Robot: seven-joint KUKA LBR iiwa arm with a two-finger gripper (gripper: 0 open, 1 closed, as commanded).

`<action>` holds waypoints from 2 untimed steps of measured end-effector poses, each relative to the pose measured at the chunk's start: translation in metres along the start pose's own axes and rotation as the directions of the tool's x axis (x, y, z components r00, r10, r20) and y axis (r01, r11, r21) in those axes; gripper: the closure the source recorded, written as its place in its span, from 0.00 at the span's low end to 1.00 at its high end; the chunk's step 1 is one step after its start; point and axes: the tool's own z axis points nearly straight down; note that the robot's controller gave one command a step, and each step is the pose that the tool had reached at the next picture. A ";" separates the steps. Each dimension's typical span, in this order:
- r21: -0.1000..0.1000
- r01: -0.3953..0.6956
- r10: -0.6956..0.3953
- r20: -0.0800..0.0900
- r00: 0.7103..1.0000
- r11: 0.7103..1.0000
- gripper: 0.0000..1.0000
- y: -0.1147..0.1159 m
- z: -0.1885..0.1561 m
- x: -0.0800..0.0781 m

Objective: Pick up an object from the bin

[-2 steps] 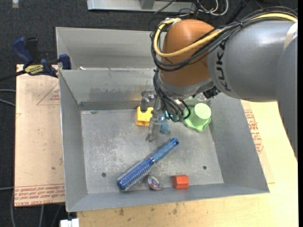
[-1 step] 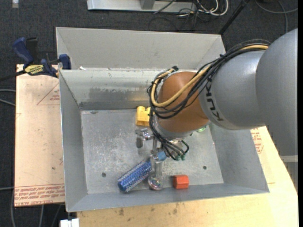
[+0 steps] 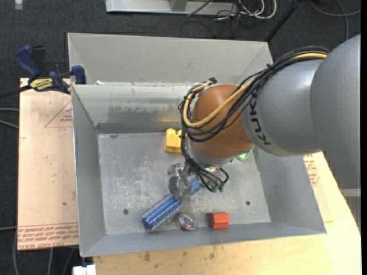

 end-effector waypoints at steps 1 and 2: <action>0.000 0.178 -0.178 0.001 0.984 0.984 1.00 -0.002 0.036 -0.031; 0.001 0.177 -0.177 0.000 0.984 0.984 0.00 -0.003 0.036 -0.031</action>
Offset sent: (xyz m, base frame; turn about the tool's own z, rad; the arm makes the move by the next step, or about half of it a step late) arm 0.0299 0.0036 -0.0359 -0.1814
